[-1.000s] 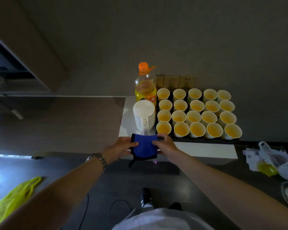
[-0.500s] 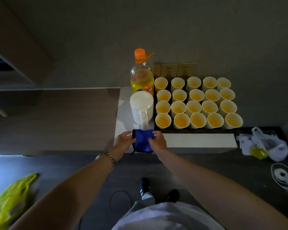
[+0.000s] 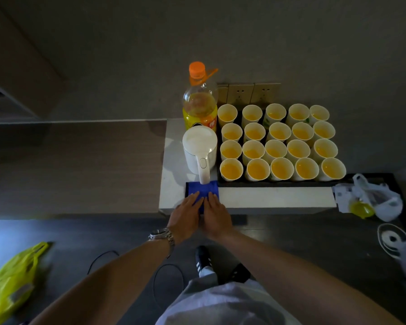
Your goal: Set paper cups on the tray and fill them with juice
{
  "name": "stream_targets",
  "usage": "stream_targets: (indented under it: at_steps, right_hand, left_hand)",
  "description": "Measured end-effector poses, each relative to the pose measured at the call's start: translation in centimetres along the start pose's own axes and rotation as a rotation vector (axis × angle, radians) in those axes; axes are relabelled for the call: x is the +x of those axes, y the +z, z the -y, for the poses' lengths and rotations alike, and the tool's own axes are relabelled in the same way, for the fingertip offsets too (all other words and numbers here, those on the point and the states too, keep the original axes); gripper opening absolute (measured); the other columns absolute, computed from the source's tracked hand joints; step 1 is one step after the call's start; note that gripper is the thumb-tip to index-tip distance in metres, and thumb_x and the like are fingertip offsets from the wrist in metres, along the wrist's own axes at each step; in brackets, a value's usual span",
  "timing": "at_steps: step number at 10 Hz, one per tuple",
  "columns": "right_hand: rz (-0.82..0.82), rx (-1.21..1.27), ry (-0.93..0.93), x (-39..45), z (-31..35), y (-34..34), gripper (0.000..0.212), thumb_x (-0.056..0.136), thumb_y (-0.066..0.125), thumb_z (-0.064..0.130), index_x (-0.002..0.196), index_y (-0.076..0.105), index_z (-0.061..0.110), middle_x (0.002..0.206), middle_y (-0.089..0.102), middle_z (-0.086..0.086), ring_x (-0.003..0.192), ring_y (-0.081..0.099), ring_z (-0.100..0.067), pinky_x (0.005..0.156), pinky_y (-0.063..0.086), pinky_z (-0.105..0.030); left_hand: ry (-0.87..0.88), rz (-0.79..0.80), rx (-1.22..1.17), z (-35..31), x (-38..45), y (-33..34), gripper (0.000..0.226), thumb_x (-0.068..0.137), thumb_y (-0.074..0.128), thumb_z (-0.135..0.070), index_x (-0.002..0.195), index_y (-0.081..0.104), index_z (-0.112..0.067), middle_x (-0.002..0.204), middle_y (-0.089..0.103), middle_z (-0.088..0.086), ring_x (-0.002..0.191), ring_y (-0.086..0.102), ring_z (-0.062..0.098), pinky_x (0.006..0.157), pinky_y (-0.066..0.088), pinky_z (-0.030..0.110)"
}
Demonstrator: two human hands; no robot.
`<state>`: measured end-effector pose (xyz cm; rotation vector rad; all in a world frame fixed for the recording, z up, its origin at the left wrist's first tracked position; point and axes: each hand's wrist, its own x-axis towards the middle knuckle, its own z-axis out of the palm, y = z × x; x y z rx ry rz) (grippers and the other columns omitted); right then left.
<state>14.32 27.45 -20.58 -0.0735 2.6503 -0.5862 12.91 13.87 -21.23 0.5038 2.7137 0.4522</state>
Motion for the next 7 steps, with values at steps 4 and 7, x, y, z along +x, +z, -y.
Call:
stream_targets:
  at_steps: [4, 7]
  right_hand:
    - [0.07, -0.074, 0.005, 2.3, -0.3, -2.1, 0.085, 0.097, 0.062, 0.026, 0.161, 0.007, 0.014, 0.169, 0.008, -0.007, 0.156, 0.007, -0.027, 0.123, 0.026, -0.048]
    - [-0.078, 0.163, -0.139, 1.6, 0.4, -6.0, 0.023, 0.1, 0.057, 0.023, 0.122, 0.062, 0.019, 0.122, 0.068, -0.004, 0.111, 0.065, -0.021, 0.09, 0.053, -0.031]
  left_hand:
    - [-0.032, -0.044, -0.154, -0.5, 3.3, -2.2, 0.056, 0.099, 0.06, -0.018, 0.153, 0.043, -0.022, 0.151, 0.048, -0.001, 0.134, 0.05, 0.019, 0.111, 0.046, 0.032]
    - [-0.11, -0.2, -0.288, -2.4, 2.2, -6.3, 0.018, 0.106, 0.05, -0.028, 0.098, 0.065, -0.027, 0.095, 0.067, -0.007, 0.084, 0.064, 0.006, 0.073, 0.047, 0.013]
